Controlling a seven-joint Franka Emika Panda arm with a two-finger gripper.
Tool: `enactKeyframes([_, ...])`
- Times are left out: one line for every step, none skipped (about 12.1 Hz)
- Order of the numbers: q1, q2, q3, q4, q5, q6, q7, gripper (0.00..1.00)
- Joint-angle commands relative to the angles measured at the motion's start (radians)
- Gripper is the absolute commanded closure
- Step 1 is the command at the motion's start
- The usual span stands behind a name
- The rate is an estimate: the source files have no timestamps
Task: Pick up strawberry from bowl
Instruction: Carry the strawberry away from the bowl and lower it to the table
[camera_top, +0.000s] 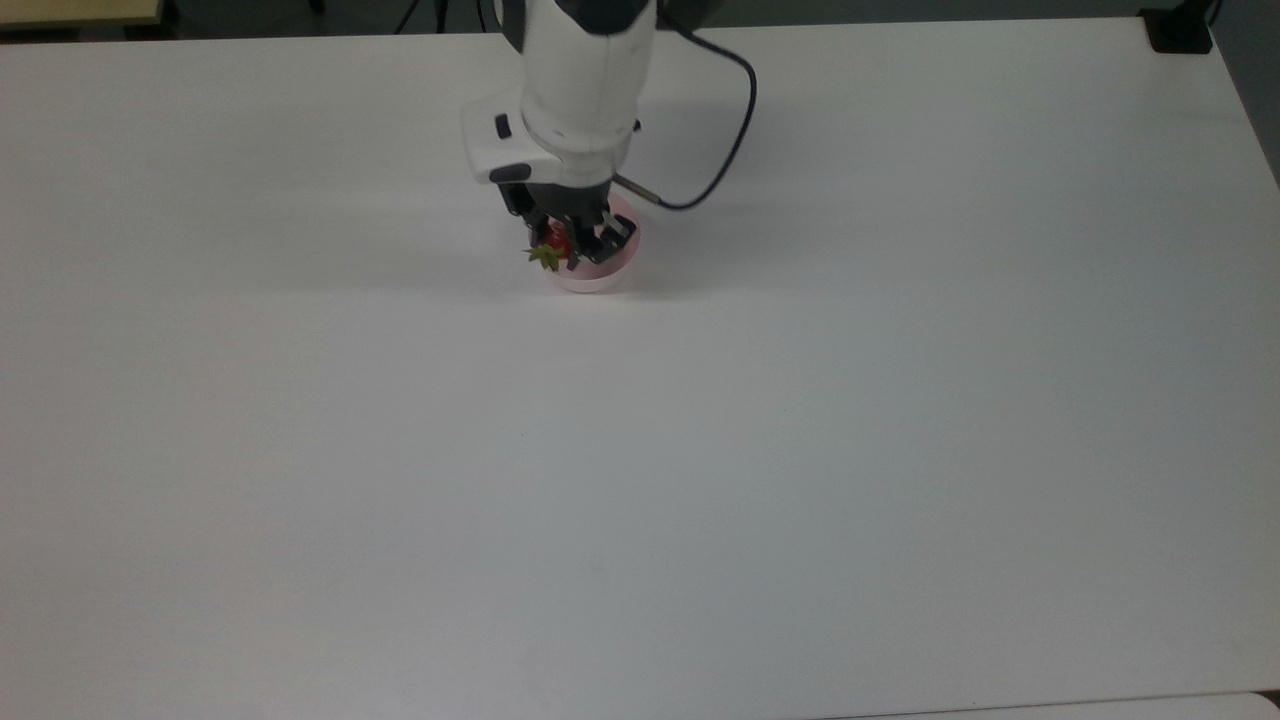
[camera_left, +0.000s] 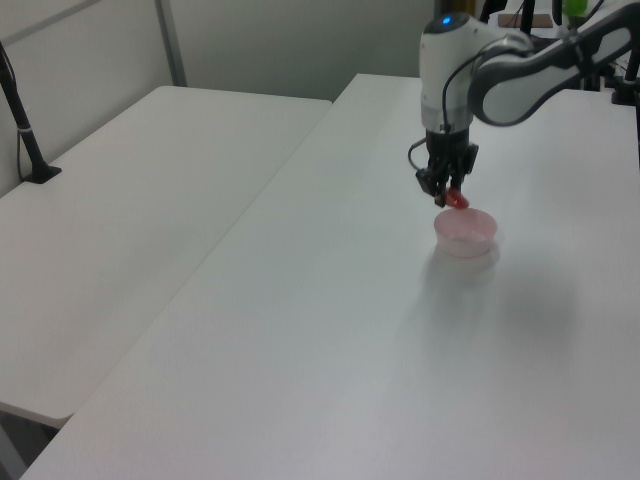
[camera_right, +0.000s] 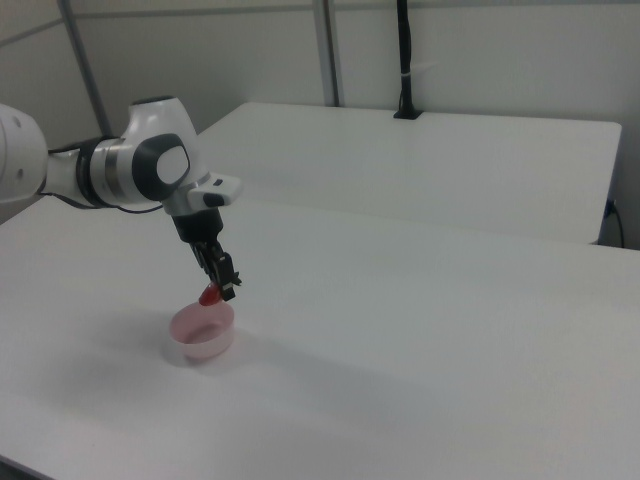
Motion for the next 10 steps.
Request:
enactKeyframes([-0.067,-0.087,0.003,-0.006,0.023,-0.159,-0.391,0.61])
enactKeyframes([-0.096,-0.104,-0.003,-0.015,0.021,-0.202,-0.533,0.61])
enactKeyframes([-0.146,-0.133,-0.006,-0.044,0.021,-0.195,-0.618,0.62])
enactKeyframes([-0.183,-0.147,-0.007,-0.062,0.019,-0.189,-0.672,0.62])
enactKeyframes([-0.214,-0.151,-0.021,-0.078,0.019,-0.176,-0.727,0.61])
enactKeyframes([-0.238,-0.154,-0.042,-0.104,0.019,-0.147,-0.775,0.62])
enactKeyframes([-0.251,-0.157,-0.065,-0.148,0.019,-0.096,-0.809,0.62])
enactKeyframes([-0.258,-0.167,-0.123,-0.203,0.019,0.008,-0.832,0.62])
enactKeyframes([-0.260,-0.166,-0.189,-0.239,0.019,0.091,-0.861,0.61])
enactKeyframes([-0.260,-0.157,-0.217,-0.251,0.019,0.141,-0.893,0.62])
